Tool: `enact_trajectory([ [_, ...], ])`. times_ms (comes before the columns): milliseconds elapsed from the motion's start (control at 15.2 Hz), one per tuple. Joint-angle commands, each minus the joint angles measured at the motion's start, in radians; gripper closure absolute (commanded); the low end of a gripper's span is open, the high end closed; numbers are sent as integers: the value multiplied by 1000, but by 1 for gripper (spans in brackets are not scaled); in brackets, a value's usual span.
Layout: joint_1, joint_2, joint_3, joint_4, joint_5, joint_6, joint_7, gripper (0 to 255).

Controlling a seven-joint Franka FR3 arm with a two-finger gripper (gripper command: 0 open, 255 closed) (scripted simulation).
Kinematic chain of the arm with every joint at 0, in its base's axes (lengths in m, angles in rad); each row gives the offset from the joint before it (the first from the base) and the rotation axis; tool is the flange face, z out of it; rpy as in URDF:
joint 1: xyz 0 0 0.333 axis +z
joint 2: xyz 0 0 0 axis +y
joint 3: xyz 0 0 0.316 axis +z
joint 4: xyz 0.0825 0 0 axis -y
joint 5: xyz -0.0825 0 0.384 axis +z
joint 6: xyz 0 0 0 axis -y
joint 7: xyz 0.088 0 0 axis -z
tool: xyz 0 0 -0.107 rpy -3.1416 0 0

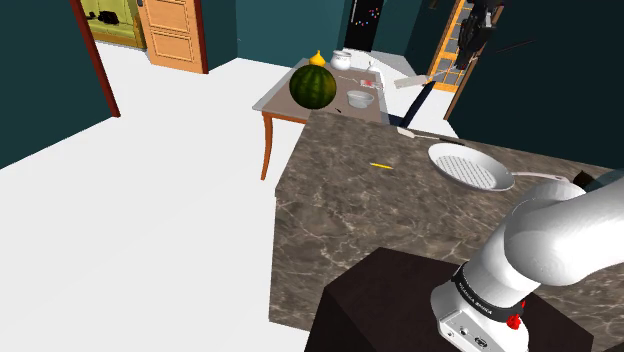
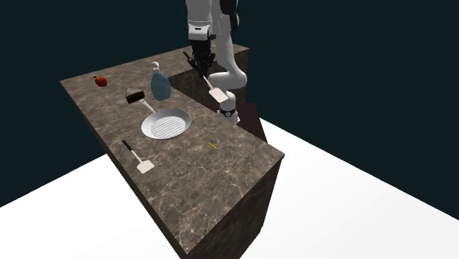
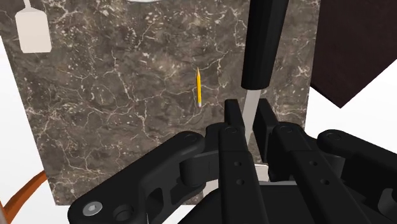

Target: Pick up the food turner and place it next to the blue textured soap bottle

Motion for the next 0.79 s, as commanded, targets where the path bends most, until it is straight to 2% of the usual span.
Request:
enact_trajectory([
  [0,-15,-34,-29,-18,-28,-9,-43,255],
  [726,-80,-142,-212,-18,-187,-54,-290,255],
])
